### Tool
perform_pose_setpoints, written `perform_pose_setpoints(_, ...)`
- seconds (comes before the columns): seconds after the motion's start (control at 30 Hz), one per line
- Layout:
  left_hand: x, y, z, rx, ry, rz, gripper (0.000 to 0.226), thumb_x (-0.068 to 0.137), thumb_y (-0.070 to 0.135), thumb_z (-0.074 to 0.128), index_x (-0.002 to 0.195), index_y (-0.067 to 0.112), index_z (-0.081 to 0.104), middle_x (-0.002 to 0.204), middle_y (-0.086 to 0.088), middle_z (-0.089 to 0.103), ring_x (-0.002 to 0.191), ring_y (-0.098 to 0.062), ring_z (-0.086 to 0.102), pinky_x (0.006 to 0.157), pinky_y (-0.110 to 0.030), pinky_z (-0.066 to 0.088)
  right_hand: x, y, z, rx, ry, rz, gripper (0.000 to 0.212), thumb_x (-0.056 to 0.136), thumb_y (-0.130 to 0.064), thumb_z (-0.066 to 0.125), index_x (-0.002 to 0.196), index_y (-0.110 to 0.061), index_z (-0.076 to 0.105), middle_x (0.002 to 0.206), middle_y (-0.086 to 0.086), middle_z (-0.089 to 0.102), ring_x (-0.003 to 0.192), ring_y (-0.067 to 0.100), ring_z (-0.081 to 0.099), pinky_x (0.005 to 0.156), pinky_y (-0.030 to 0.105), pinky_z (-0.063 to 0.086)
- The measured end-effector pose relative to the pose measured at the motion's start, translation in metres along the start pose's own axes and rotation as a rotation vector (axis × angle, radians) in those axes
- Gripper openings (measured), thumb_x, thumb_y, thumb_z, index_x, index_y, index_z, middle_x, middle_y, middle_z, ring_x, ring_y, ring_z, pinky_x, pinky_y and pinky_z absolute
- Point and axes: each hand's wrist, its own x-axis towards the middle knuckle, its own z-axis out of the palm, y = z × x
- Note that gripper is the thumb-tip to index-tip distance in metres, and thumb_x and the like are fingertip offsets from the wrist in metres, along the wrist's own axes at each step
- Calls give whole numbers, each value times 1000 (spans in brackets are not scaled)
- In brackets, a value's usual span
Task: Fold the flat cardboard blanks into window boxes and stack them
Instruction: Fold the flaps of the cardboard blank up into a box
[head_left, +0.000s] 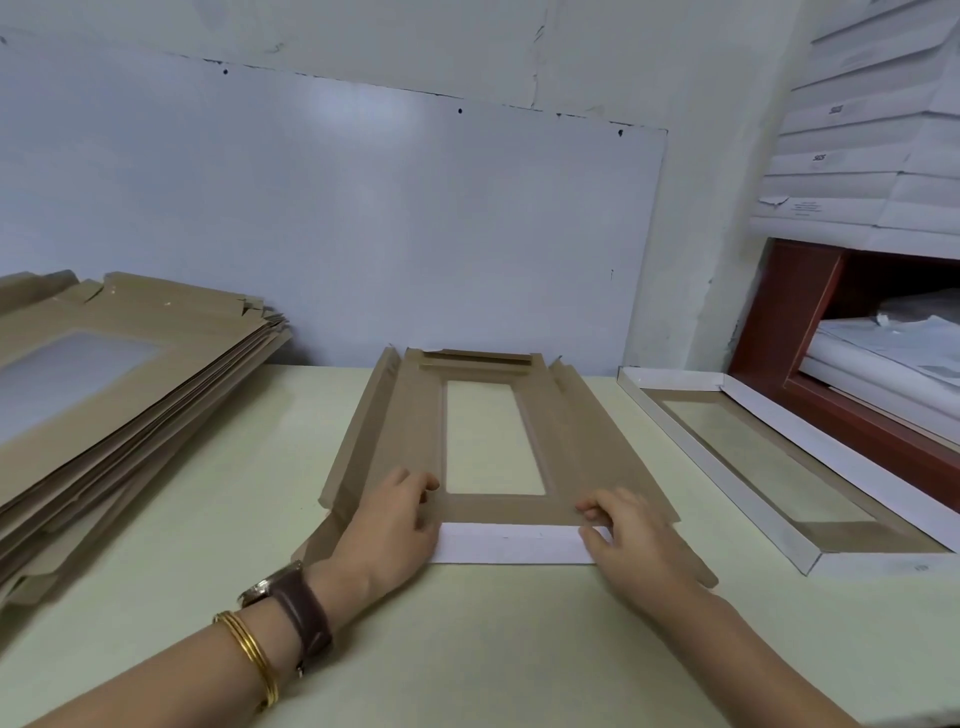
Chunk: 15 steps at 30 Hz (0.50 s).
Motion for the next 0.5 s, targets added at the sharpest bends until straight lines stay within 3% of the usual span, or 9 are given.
perform_pose_setpoints(0.1, -7, 0, 6, 234, 22, 122, 36, 91, 17, 47, 126, 23, 49, 118, 5, 45, 113, -17, 43, 91, -27, 32, -3, 3, 3, -129, -1, -62, 27, 91, -13, 52, 116, -20, 61, 104, -8, 52, 108, 13, 40, 86, 25, 36)
perform_pose_setpoints(0.23, -12, 10, 15, 240, -86, 287, 56, 85, 7, 39, 139, 22, 39, 144, 5, 36, 132, -15, 34, 101, -20, 26, -8, -8, 13, -131, -36, -228, 33, 95, -5, 43, 124, -15, 56, 120, -4, 54, 118, 18, 44, 98, 26, 34)
perform_pose_setpoints(0.37, -13, 25, 32, 278, -205, 369, 56, 101, 27, 30, 154, 15, 16, 160, 1, 16, 146, -10, 12, 115, -19, 2, -13, -42, 28, -128, -205, -382, 48, 105, -36, 28, 146, -12, 37, 149, -3, 38, 138, 11, 30, 116, 24, 17)
perform_pose_setpoints(0.5, -12, 28, 41, 374, -359, 296, 61, 103, 35, 19, 154, 11, -5, 162, -2, -7, 148, -11, -9, 117, -23, -9, -19, -55, 38, -199, -376, -383, 75, 97, -55, 12, 155, -7, 5, 163, 4, 2, 149, 7, -3, 120, 24, -3)
